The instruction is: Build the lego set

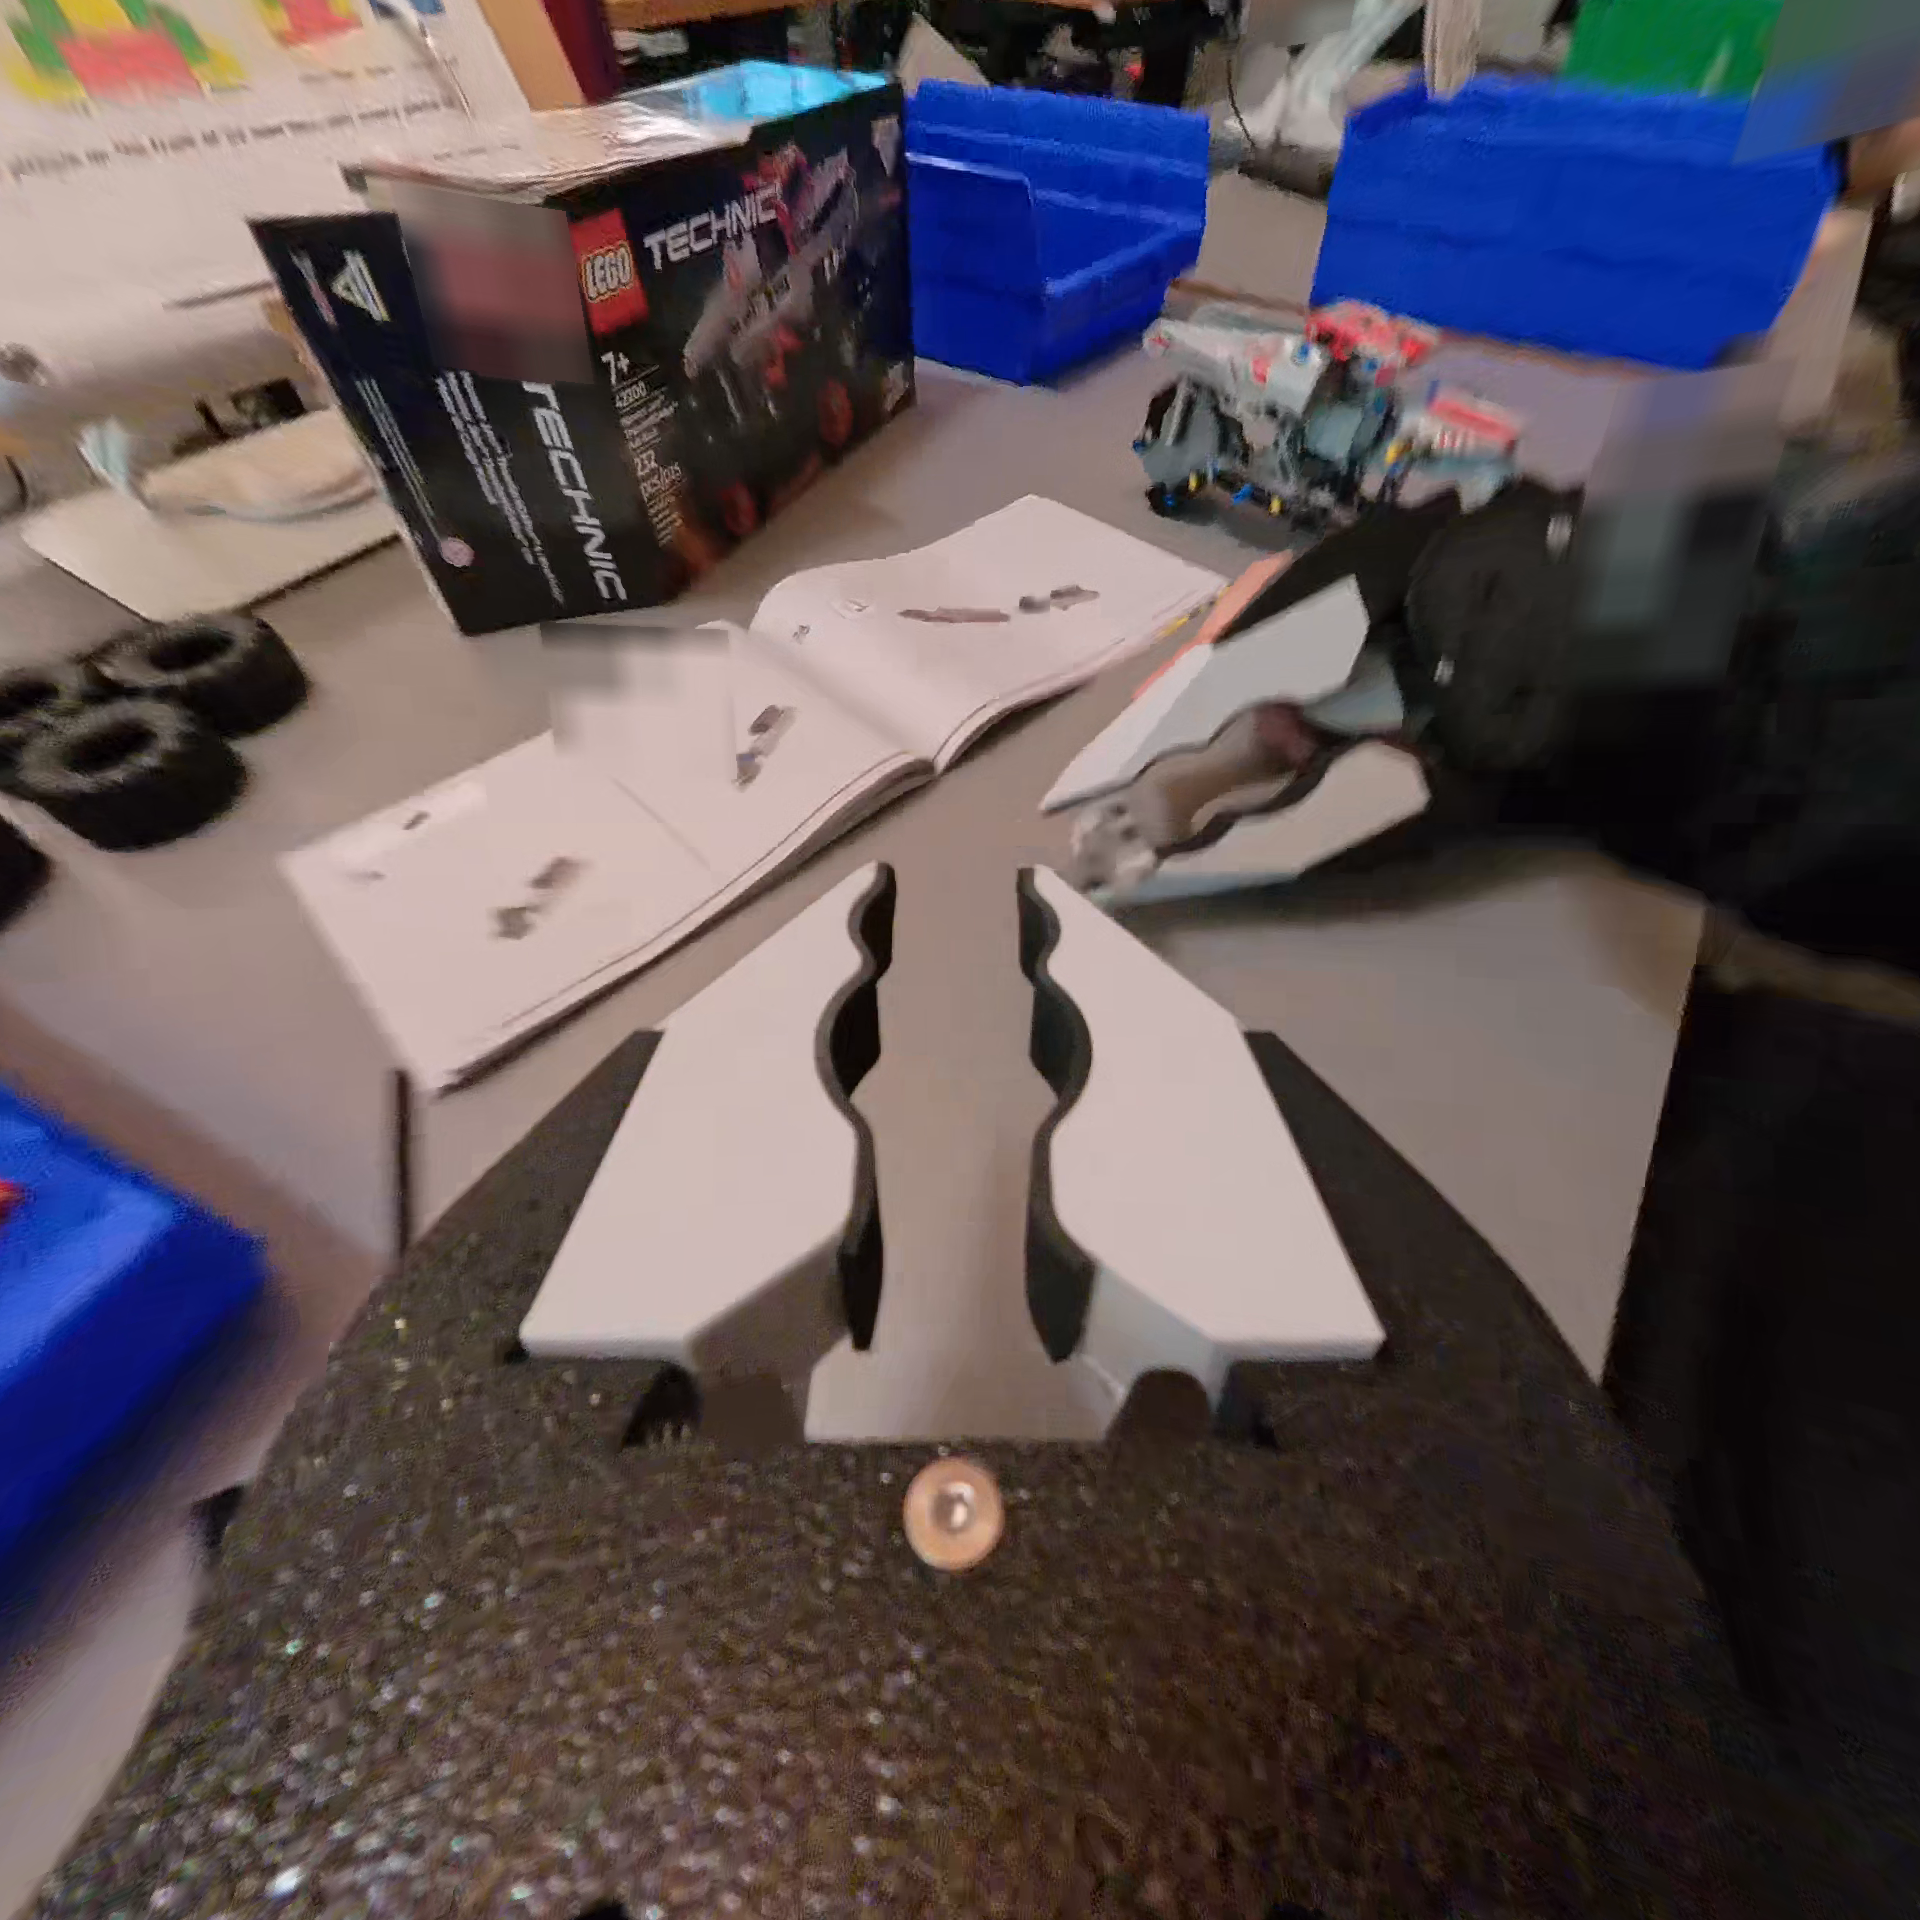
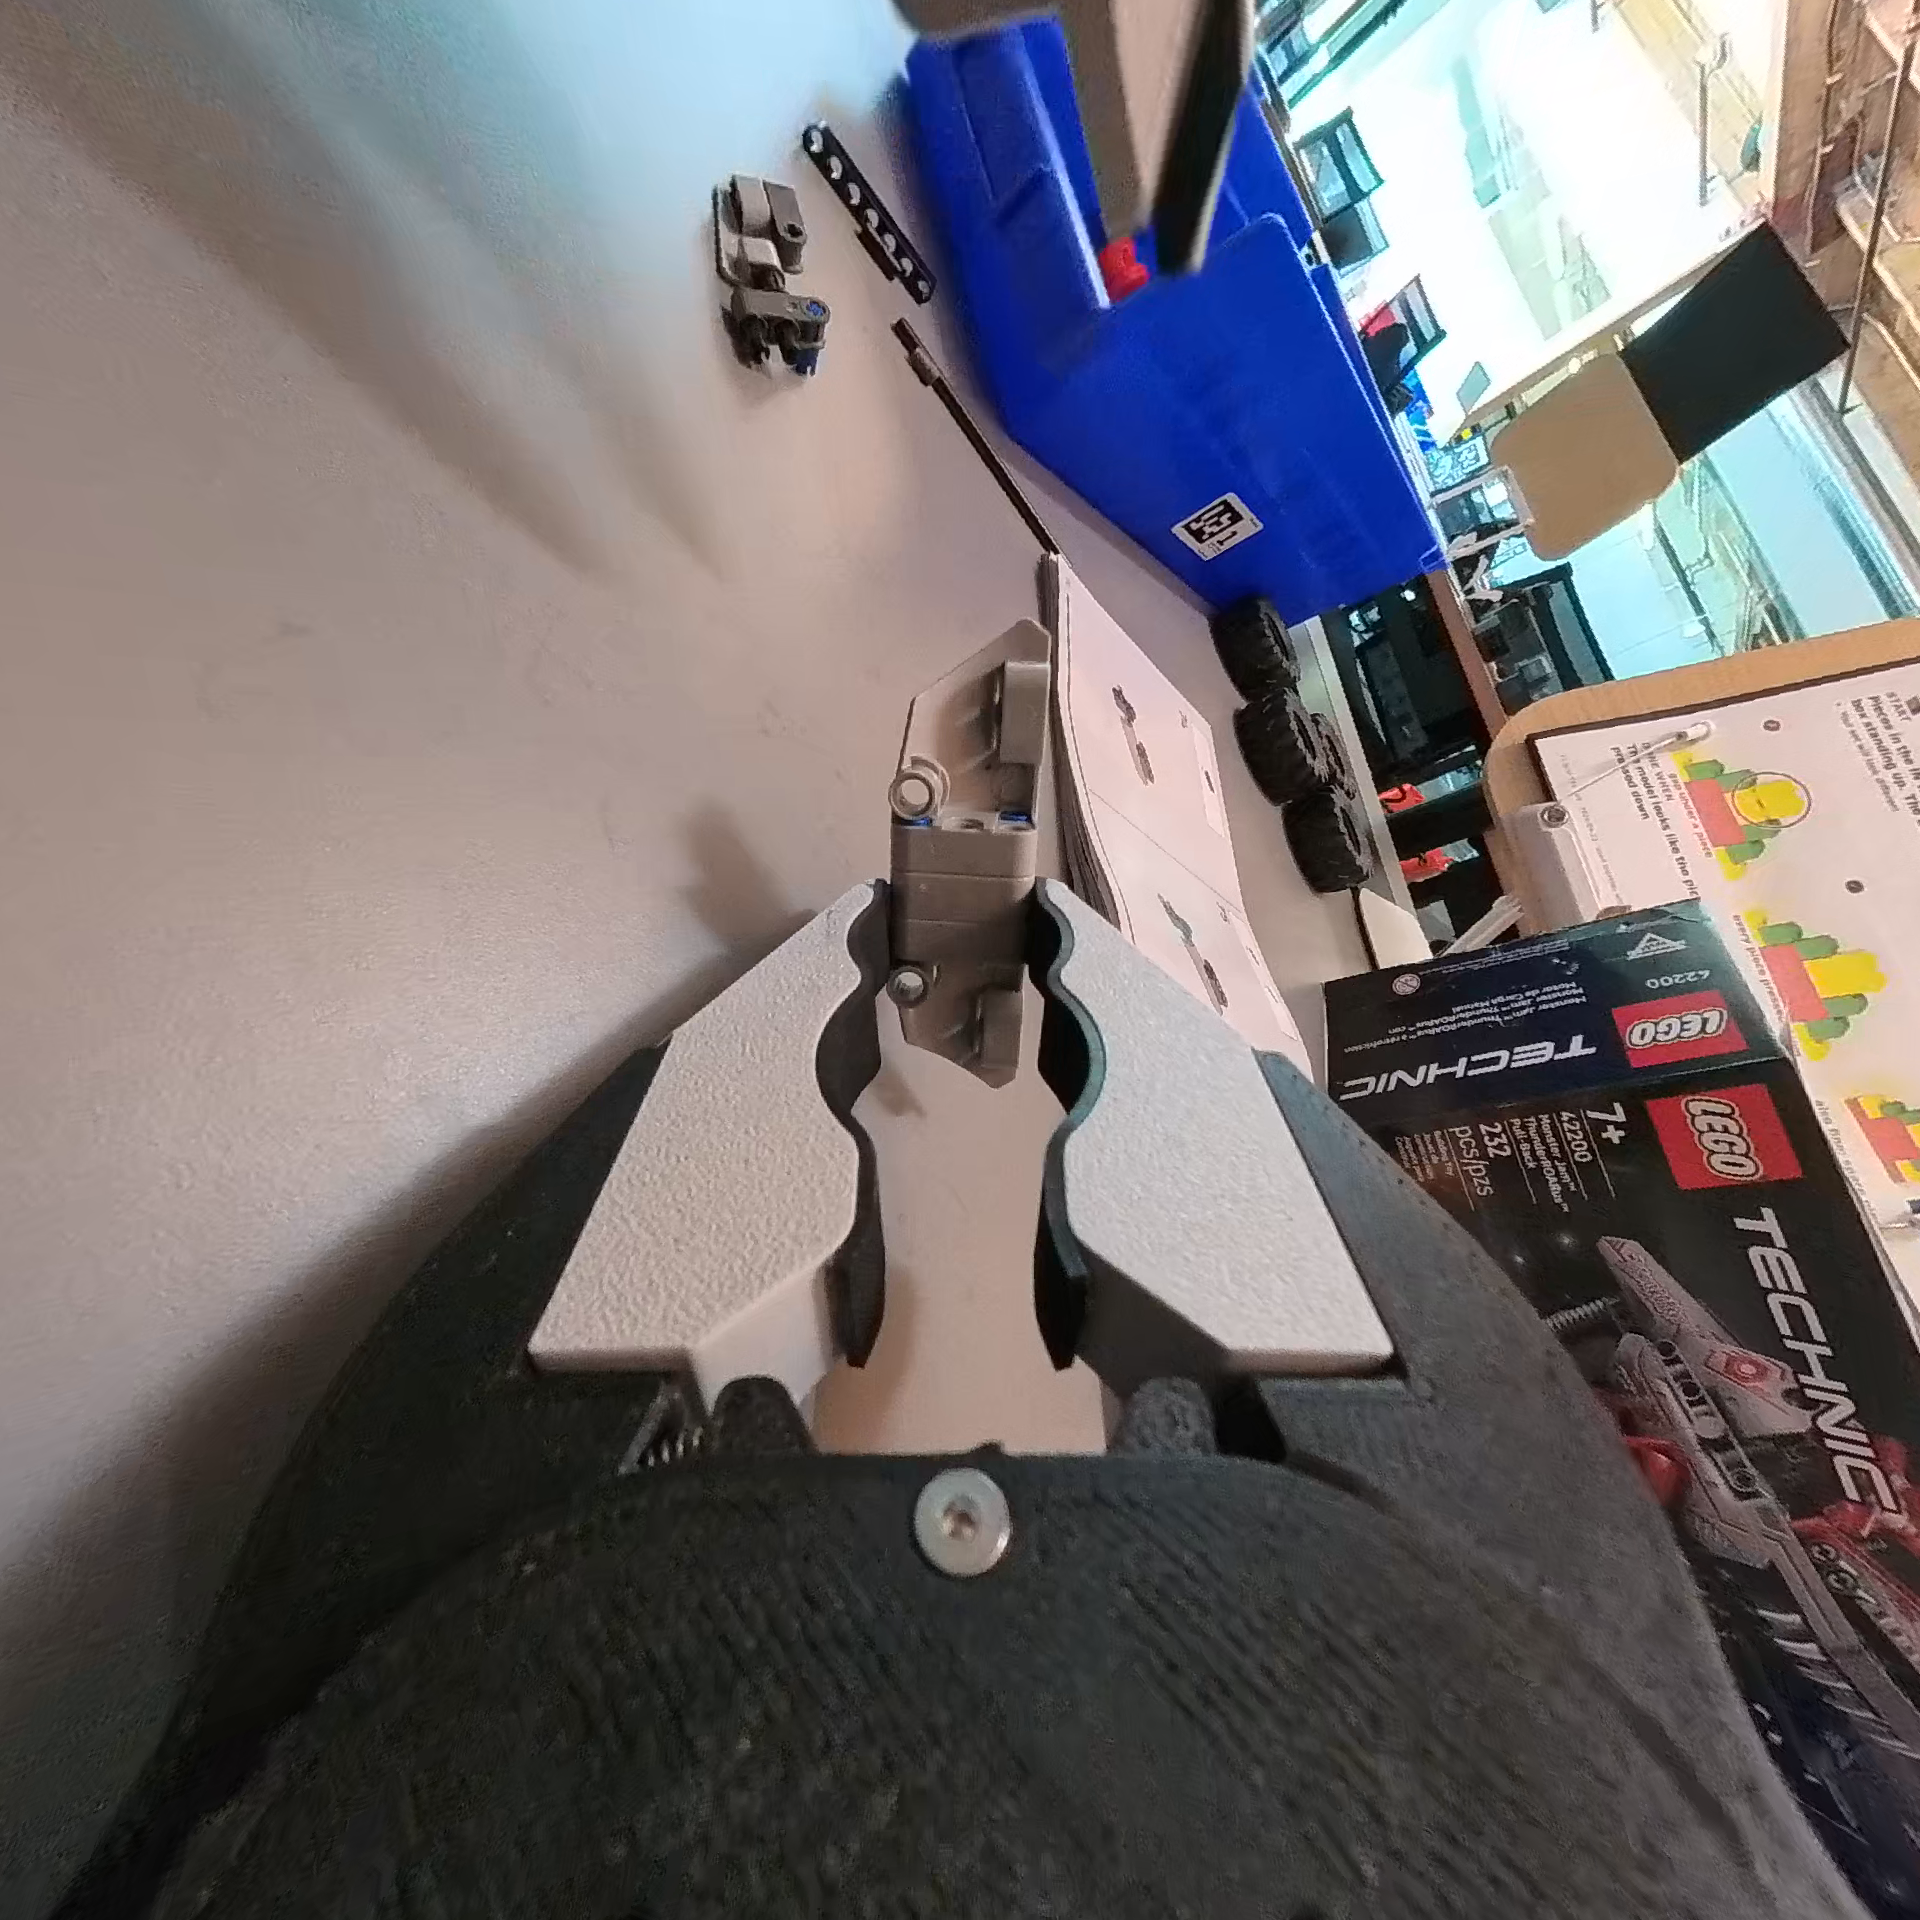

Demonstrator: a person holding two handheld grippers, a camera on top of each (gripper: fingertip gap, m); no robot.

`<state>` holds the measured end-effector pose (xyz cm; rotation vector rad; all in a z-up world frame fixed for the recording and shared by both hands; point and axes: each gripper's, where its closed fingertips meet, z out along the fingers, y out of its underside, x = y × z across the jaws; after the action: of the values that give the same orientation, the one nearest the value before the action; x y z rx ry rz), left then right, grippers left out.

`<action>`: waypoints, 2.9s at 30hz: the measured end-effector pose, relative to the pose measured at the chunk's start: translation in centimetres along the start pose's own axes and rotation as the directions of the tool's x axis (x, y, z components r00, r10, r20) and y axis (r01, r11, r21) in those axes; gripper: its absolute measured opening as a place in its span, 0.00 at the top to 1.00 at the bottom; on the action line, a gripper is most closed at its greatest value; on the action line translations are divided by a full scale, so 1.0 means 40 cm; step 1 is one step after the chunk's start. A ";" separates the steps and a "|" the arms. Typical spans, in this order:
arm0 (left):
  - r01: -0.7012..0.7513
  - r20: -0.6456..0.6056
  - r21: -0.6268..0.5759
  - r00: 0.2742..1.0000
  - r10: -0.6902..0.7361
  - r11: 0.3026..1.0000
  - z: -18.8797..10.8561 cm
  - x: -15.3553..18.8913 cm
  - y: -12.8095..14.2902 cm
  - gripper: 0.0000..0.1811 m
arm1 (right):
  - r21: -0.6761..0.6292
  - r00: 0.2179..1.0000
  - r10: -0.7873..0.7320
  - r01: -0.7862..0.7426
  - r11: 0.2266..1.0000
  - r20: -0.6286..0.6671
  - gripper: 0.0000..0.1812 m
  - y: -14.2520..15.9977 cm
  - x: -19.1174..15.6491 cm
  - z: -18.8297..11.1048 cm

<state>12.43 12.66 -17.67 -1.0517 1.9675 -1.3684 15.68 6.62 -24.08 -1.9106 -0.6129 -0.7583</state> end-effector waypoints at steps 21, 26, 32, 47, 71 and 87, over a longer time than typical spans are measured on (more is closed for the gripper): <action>-0.173 -0.241 -0.352 0.966 0.089 0.920 -0.129 -0.145 0.293 0.86 | 0.010 0.962 0.134 -0.140 0.990 0.236 0.87 -0.006 -0.036 -0.002; -0.164 -0.272 -0.347 0.960 0.069 0.924 -0.127 -0.145 0.289 0.88 | -0.008 0.934 0.181 -0.188 0.982 0.308 0.87 -0.009 -0.039 0.018; -0.199 -0.287 -0.344 0.953 0.099 0.918 -0.124 -0.146 0.291 0.90 | -0.003 0.926 0.183 -0.192 0.981 0.331 0.87 -0.022 -0.044 0.034; -0.513 -0.258 -0.081 0.839 0.479 0.855 -0.099 -0.097 0.217 0.93 | 0.023 0.982 0.084 -0.089 0.996 0.168 0.87 -0.042 -0.033 0.054; -0.496 -0.246 -0.431 0.868 0.430 0.754 -0.030 -0.012 0.101 0.92 | -0.100 0.990 -0.081 0.093 0.991 0.115 0.86 -0.019 -0.025 0.083; -0.433 -0.181 -0.443 0.901 0.394 0.785 0.009 -0.006 0.069 0.92 | -0.085 0.991 -0.083 0.092 0.992 0.103 0.87 -0.018 -0.020 0.092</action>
<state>12.01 13.20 -20.36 -0.6888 2.4836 -0.7103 15.55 10.16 -25.53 -2.0239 -0.7401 -0.7606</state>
